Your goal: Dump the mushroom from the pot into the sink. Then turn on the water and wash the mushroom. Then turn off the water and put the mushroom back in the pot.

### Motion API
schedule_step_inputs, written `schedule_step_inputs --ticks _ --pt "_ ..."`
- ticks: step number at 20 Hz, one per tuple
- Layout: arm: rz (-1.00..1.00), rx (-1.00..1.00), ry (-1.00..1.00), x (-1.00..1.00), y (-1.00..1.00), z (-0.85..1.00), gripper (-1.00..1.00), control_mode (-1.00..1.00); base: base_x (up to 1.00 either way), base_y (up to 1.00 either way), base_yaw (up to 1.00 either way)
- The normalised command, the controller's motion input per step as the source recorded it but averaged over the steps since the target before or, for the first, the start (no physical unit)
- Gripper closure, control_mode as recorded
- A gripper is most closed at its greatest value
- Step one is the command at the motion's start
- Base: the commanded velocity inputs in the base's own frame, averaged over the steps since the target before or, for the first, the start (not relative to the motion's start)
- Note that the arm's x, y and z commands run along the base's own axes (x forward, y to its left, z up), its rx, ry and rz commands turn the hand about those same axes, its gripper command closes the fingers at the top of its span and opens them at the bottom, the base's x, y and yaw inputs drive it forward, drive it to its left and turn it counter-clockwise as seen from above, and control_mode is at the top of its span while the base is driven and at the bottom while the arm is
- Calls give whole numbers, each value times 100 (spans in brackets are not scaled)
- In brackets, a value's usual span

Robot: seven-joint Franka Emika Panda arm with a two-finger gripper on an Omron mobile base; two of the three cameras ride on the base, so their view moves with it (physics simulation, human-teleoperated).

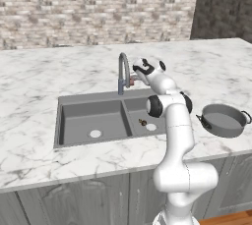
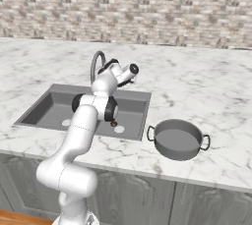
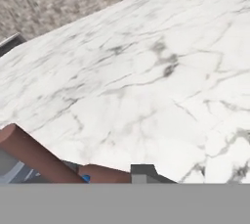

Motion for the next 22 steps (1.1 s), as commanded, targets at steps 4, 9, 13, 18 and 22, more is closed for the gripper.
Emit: schedule_step_inputs --ticks 4,9,13,18,22 --pt "-16 10 4 0 -52 -16 100 -100 0 0 0" --pt "-19 10 3 0 -58 -19 100 -100 0 0 0" --pt "-20 9 3 -2 -60 -24 100 -100 0 0 0" --pt "-22 10 4 -13 -63 -28 100 -100 0 0 0" --pt "-18 12 8 -15 -75 -22 100 -100 0 0 0"
